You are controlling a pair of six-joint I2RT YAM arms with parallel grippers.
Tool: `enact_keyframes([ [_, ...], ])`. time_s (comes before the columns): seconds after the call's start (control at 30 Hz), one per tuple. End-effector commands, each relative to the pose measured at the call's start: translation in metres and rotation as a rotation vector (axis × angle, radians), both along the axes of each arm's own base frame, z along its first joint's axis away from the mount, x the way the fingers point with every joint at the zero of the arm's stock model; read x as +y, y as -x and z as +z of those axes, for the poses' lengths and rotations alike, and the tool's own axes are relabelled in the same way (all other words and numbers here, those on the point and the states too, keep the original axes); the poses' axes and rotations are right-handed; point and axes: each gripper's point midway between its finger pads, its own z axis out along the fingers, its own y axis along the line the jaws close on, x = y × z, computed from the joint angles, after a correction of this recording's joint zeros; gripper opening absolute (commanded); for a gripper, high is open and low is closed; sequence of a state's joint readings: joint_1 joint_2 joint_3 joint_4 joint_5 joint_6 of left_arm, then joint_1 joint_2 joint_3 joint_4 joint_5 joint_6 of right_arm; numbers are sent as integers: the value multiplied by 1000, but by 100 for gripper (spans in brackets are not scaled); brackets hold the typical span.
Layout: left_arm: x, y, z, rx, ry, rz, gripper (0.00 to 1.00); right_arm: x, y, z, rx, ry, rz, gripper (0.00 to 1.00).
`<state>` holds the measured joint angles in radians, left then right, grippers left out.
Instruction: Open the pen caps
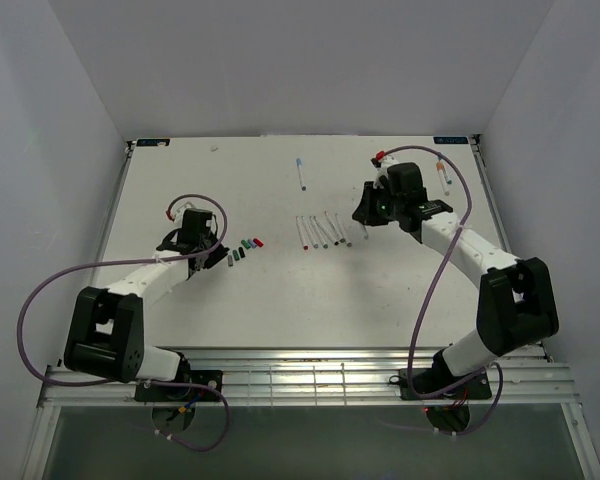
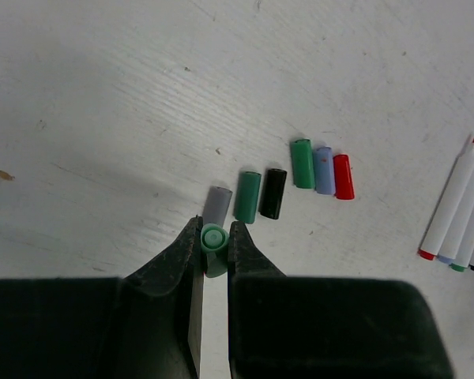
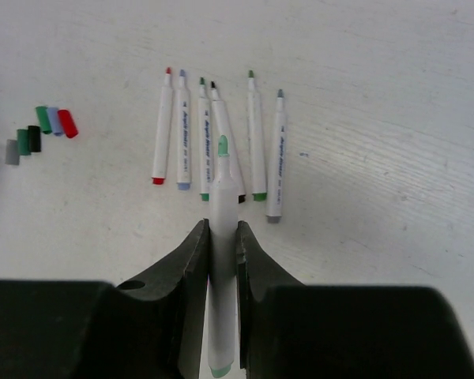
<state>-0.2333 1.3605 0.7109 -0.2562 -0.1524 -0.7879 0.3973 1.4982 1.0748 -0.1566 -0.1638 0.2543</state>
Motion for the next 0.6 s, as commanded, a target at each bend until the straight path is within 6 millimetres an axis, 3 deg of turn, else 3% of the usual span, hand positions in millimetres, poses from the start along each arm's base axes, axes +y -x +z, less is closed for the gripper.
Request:
enact_keyframes([
  [0.0,0,1,-13,41,26,6,0,-18,-10,-19,56,30,-28,8],
  [0.2,-7,4,-35,115,68,-19,1,-33,-17,-47,111,62,-60,8],
  [0.43,-8,7,-35,118,76,-24,5,-42,-35,-79,169,101,-88,8],
  [0.57,-9,11,-38,128,88,-26,12,-40,-50,-86,175,74,-67,10],
])
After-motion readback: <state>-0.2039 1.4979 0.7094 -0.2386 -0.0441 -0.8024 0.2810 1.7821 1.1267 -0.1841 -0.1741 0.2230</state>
